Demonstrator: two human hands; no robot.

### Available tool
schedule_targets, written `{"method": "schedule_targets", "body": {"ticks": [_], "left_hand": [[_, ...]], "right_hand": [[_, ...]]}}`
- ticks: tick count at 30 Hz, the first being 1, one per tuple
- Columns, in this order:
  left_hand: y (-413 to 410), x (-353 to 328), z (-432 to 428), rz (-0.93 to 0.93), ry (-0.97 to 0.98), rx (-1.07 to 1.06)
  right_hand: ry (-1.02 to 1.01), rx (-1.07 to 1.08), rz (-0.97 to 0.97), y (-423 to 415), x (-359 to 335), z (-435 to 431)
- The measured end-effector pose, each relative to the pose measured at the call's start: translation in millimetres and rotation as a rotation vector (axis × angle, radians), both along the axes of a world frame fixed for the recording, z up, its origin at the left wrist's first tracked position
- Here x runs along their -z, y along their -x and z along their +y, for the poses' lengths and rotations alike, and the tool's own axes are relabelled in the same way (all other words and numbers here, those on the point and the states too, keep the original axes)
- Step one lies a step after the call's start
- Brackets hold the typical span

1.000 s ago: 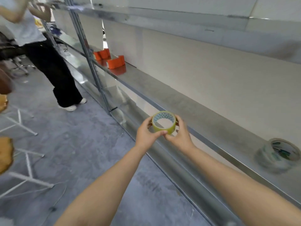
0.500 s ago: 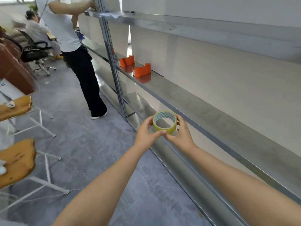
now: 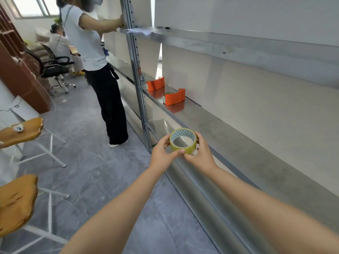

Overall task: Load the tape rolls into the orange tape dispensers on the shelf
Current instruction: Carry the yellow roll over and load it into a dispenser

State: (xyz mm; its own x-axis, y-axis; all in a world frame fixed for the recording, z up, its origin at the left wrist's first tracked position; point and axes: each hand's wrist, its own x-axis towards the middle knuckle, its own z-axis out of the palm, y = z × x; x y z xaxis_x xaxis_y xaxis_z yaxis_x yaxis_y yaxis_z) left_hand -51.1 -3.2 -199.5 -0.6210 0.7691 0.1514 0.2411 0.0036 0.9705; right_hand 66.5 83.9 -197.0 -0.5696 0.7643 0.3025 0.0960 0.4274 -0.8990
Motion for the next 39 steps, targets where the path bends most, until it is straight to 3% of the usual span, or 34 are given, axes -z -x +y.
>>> {"method": "schedule_targets", "body": {"ticks": [14, 18, 28, 39], "left_hand": [[129, 8, 93, 0.031, 0.065, 0.024], [175, 14, 118, 0.08, 0.078, 0.182], [292, 23, 187, 0.183, 0.122, 0.548], [333, 39, 276, 0.162, 0.174, 0.788]], "right_hand": [[0.005, 0.066, -0.078, 132, 17, 94], [-0.027, 0.165, -0.086, 171, 28, 113], [0.107, 0.52, -0.053, 269, 43, 139], [0.129, 0.739, -0.122, 303, 55, 198]]}}
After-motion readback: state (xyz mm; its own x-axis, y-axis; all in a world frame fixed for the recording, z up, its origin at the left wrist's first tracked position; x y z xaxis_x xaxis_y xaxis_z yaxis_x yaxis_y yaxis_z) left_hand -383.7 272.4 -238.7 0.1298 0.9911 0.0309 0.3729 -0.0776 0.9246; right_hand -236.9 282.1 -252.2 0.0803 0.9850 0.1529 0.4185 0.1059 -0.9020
